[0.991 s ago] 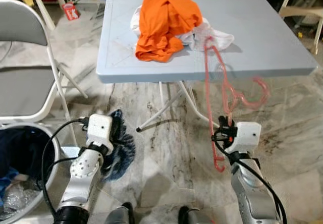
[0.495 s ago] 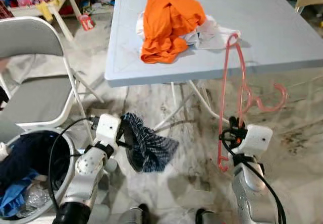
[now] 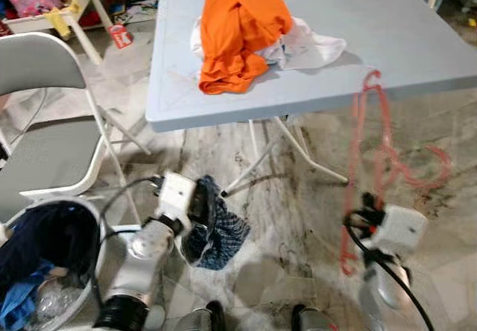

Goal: Hang hanger

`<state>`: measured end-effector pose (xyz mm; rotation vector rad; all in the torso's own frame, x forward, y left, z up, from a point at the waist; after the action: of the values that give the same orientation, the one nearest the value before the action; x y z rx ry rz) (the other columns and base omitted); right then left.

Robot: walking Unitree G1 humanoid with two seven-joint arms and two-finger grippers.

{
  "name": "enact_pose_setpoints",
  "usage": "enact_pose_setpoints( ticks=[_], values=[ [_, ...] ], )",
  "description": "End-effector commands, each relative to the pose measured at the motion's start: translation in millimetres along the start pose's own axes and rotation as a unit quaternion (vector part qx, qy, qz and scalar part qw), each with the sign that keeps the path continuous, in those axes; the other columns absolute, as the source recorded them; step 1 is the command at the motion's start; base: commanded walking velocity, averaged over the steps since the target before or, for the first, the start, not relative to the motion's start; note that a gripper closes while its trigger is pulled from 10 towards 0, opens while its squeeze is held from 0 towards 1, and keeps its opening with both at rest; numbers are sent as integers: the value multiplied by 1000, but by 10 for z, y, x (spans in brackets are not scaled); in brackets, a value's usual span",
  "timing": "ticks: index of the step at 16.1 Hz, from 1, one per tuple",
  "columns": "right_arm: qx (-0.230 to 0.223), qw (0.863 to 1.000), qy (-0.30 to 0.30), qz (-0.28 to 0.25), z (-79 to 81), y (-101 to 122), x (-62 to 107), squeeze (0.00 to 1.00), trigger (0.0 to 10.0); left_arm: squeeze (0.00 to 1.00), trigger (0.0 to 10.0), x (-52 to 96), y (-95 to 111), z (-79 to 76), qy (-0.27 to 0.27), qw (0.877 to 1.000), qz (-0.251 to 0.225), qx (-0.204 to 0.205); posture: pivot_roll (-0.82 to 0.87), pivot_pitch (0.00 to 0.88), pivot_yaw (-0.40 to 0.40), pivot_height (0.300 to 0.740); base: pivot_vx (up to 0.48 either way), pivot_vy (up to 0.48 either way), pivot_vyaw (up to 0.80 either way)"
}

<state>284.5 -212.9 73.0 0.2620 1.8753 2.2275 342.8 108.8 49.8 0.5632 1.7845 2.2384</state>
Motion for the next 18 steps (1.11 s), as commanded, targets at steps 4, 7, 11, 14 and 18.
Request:
enact_pose_setpoints(
  ticks=[4, 7, 11, 14, 18],
  values=[
    [2, 1000, -15, -3, -94, 47, 123, 0, 10000, 0, 10000, -48, -18, -153, -24, 1000, 1, 6, -247, 191, 114, 740, 0, 0, 0],
    [7, 1000, -9, -6, -63, 51, 108, 0, 10000, 0, 10000, -22, -131, -117, -17, 1000, 17, 5, -261, 171, 118, 740, 0, 0, 0],
    [3, 1000, 18, -8, 65, 66, 37, 0, 10000, 0, 10000, -29, 81, 236, 65, 997, -21, -21, -208, 129, 74, 740, 0, 0, 0],
    [18, 998, 41, -51, 92, 354, 0, 0, 10000, 0, 10000, 76, 317, 308, 93, 991, -77, -53, -181, 111, 49, 740, 0, 0, 0],
    [4, 998, 35, -56, 47, 404, -134, 0, 10000, 0, 10000, 78, 221, 382, 101, 991, -63, -63, -126, 28, 47, 740, 0, 0, 0]
  ],
)
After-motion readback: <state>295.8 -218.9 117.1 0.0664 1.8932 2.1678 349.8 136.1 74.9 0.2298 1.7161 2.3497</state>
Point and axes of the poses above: a point about 5 cm out from each wrist's last joint towards the gripper, its own x axis pointing back from the gripper into the wrist, its own y axis along the axis of the wrist's last joint, z = x × y, the point moved 5 cm from there along -x, pointing out of the wrist towards the gripper, and after that the axes turned 7 degrees about -x, right-handed, at the moved point
